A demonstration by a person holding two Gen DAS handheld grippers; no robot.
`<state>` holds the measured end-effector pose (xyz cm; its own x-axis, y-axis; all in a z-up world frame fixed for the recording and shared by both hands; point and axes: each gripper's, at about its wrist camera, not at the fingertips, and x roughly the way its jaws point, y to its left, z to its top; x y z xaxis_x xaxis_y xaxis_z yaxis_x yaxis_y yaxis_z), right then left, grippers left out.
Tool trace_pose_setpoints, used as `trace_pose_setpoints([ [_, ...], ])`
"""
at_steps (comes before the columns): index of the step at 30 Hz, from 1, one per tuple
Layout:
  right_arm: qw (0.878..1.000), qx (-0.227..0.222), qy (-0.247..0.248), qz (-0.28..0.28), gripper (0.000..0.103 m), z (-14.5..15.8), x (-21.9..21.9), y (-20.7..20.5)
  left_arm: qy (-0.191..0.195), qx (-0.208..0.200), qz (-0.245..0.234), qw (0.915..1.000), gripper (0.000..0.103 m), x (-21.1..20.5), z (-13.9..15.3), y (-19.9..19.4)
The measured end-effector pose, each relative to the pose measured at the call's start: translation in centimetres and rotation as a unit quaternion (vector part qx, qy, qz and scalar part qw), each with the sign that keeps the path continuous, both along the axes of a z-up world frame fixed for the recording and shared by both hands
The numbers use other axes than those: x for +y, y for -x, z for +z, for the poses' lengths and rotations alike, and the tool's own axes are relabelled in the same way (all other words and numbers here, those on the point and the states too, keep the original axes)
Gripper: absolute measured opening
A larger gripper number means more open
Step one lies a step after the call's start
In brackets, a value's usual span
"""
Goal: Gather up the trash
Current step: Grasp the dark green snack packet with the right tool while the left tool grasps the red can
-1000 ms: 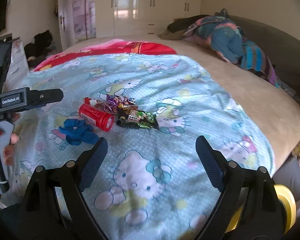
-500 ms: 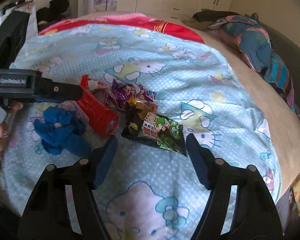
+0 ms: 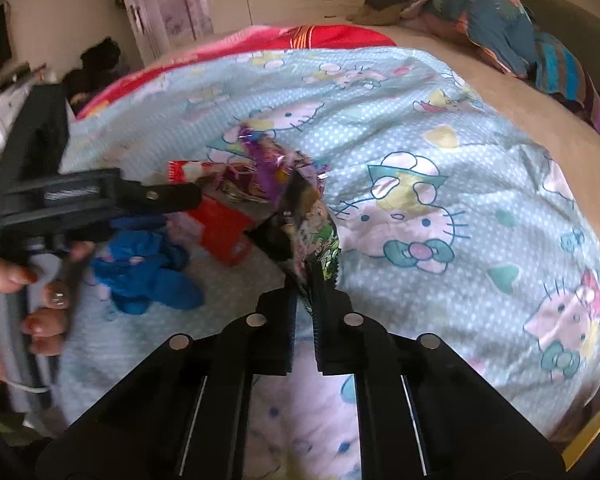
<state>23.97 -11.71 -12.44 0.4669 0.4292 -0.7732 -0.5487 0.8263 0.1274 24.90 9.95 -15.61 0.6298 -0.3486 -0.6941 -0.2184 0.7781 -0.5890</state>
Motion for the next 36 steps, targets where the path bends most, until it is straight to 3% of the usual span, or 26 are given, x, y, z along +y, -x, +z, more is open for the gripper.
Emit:
trace_pose_setpoints([
  [3,1.000,0.001,-0.017,-0.004,0.003,0.8,-0.6,1.2,0.012,-0.005,0.008,0.9999,0.035,0.5,0.1,0.6],
  [4,1.000,0.002,-0.021,-0.004,0.003,1.0,-0.7,1.5,0.025,-0.006,0.007,0.9997,0.010,0.7,0.0,0.8],
  [5,1.000,0.001,-0.025,-0.004,0.003,1.2,-0.8,1.9,0.034,-0.003,0.004,0.9994,0.001,0.7,-0.1,0.9],
  [13,0.999,-0.007,-0.039,-0.021,0.002,1.8,-2.4,4.3,0.047,-0.014,0.005,0.9988,0.004,0.5,0.0,2.0],
  [16,0.998,-0.011,-0.053,-0.034,0.002,2.5,-3.5,5.2,0.093,-0.010,0.020,0.9954,0.042,1.3,-0.4,2.0],
  [24,0.992,-0.044,-0.097,-0.068,0.002,6.1,-7.2,7.5,0.104,0.028,0.035,0.9936,0.044,0.2,-1.0,-0.2],
  [32,0.988,-0.067,-0.097,-0.100,0.002,8.0,-11.3,9.4,0.112,0.052,0.083,0.9889,0.045,-0.3,-1.7,-2.4],
  [36,0.986,-0.080,-0.085,-0.122,0.002,8.1,-13.0,9.8,0.098,0.042,0.083,0.9908,0.039,-0.7,-1.2,-2.1],
])
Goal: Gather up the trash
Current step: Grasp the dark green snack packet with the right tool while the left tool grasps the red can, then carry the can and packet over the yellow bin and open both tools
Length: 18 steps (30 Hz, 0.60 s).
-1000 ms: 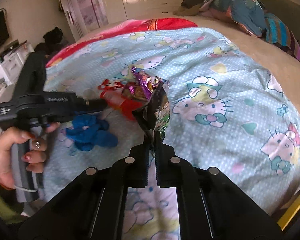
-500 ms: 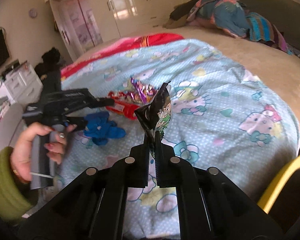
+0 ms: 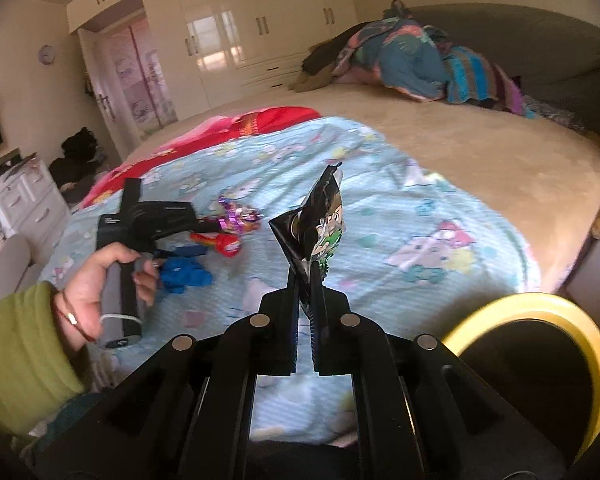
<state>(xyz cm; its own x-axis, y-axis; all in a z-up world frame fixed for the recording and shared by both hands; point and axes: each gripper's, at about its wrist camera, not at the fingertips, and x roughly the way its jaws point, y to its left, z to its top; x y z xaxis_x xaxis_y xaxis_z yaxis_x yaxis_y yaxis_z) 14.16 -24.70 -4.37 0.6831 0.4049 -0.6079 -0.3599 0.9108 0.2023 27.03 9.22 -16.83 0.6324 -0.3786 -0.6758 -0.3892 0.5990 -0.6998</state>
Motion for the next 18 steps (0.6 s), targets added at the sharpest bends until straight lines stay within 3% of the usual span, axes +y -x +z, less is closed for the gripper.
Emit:
trace_pose_setpoints([
  [5,0.999,-0.007,-0.001,-0.035,0.002,0.2,-3.0,0.3,-0.028,-0.046,-0.021,0.9983,0.030,-1.2,2.6,1.8],
  [9,0.999,-0.007,-0.005,-0.052,0.002,0.3,-5.0,0.4,-0.046,-0.085,-0.045,0.9943,0.028,-2.7,5.2,3.2],
  [18,0.997,-0.007,-0.010,-0.073,0.002,0.6,-7.7,1.8,-0.075,-0.160,-0.115,0.9776,0.027,-7.8,10.8,6.5],
])
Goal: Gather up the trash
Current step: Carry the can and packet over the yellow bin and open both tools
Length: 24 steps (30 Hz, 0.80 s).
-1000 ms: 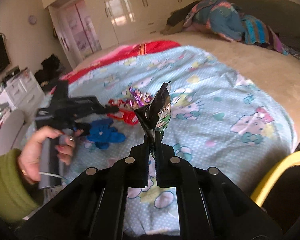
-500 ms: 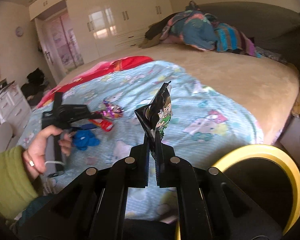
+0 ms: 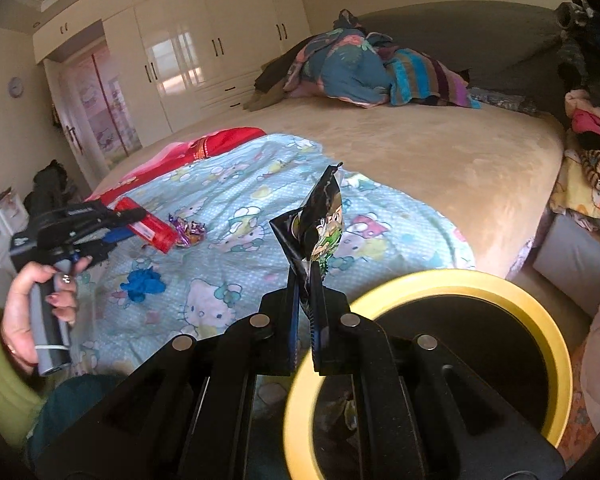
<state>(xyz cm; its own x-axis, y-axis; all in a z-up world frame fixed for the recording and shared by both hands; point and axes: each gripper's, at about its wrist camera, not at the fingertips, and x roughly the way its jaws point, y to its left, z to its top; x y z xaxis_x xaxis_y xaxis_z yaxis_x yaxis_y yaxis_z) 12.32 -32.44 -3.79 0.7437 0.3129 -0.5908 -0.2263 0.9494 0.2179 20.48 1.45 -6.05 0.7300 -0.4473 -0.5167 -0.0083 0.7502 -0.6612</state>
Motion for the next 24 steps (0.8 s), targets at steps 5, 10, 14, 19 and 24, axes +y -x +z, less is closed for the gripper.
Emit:
trace_pose_setpoints([
  [5,1.000,0.001,0.003,-0.007,0.002,0.1,-1.1,1.6,-0.023,-0.031,-0.046,0.9982,0.027,-3.7,2.2,1.6],
  [10,1.000,0.000,-0.012,-0.010,0.002,0.7,-2.2,1.8,-0.045,-0.049,-0.090,0.9937,0.027,-7.0,3.4,2.9],
  [14,1.000,0.003,-0.009,-0.010,0.002,0.8,-2.8,2.0,-0.062,-0.060,-0.125,0.9884,0.027,-9.7,3.8,4.0],
  [19,1.000,0.009,0.011,-0.009,0.002,0.7,-3.4,2.7,-0.076,-0.068,-0.157,0.9823,0.027,-12.3,4.0,4.8],
  [24,0.999,0.023,0.020,-0.011,0.002,0.0,-4.5,3.3,-0.094,-0.075,-0.183,0.9757,0.027,-14.4,3.9,5.7],
])
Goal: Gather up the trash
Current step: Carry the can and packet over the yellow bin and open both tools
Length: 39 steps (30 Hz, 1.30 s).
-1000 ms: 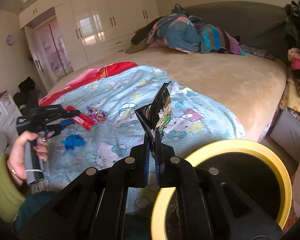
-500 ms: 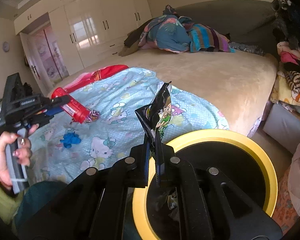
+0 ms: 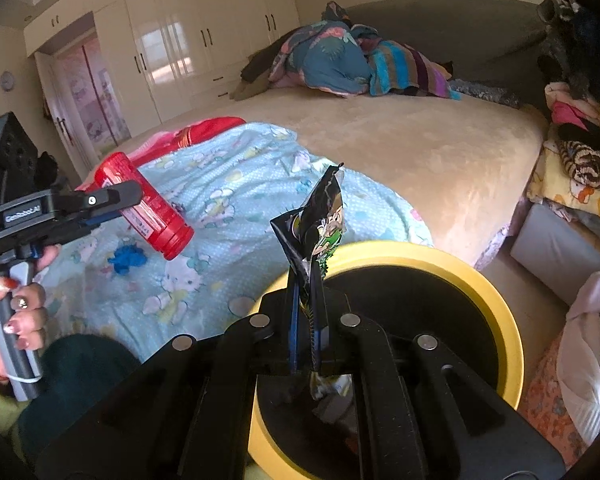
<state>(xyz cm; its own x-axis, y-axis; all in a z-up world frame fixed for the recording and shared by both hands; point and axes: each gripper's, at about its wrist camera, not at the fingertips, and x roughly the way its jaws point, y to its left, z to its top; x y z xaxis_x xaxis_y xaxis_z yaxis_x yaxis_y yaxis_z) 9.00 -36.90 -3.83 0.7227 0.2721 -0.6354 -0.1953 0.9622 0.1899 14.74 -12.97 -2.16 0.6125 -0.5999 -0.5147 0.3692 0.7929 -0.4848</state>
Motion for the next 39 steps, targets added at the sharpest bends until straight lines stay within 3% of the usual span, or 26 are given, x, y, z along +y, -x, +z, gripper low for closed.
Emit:
trace_pose_setpoints([
  [19,0.999,0.044,0.005,-0.021,0.003,-3.3,-3.1,1.7,-0.058,-0.011,-0.074,0.9955,0.027,-5.8,-1.7,2.7],
  [39,0.995,0.082,-0.032,-0.052,0.006,-5.7,-6.6,1.1,-0.111,0.011,-0.160,0.9808,0.027,-12.3,-6.3,3.9],
])
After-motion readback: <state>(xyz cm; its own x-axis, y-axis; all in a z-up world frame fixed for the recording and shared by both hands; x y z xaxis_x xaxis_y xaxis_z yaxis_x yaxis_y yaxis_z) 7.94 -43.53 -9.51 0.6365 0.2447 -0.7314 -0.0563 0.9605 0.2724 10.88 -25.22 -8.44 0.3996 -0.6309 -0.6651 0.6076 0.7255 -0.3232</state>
